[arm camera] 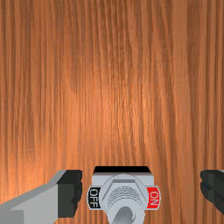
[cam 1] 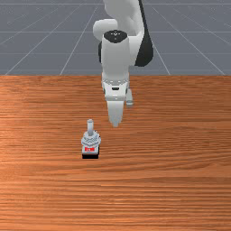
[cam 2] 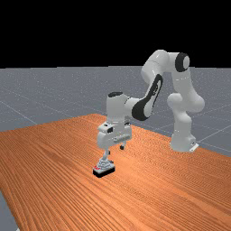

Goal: Turn on the trigger

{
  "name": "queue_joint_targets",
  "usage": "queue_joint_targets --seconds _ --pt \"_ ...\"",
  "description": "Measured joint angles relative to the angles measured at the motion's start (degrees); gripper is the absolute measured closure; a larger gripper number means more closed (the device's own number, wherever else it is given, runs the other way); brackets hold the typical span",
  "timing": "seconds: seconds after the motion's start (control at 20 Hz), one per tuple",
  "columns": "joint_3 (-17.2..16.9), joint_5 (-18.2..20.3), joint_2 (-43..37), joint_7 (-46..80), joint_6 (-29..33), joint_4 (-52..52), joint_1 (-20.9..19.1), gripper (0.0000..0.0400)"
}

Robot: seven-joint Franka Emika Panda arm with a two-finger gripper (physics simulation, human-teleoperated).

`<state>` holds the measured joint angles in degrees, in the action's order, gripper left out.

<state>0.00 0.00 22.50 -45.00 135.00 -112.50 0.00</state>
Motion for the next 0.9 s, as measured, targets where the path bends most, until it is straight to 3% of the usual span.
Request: queue_joint_targets --seconds 0.05,0.1,0.2,0.25,0.4,0.9 --pt "0.0 0.0 -1.5 0.0 -3.4 0.5 0.0 0.0157" --pt "0.0 0.0 -3.6 0.0 -6.9 1.8 0.0 0.0252" --pt "0.0 0.0 -7.4 0.0 -14.3 5.5 0.0 0.0346" --pt "0.0 0.0 -8.8 0.0 -18.1 8.0 0.0 0.0367" --pt "0.0 0.0 -9.7 -0.2 -18.0 8.6 0.0 0.0393" --pt "-0.1 -0.8 -9.7 0.3 -17.9 8.5 0.1 0.04"
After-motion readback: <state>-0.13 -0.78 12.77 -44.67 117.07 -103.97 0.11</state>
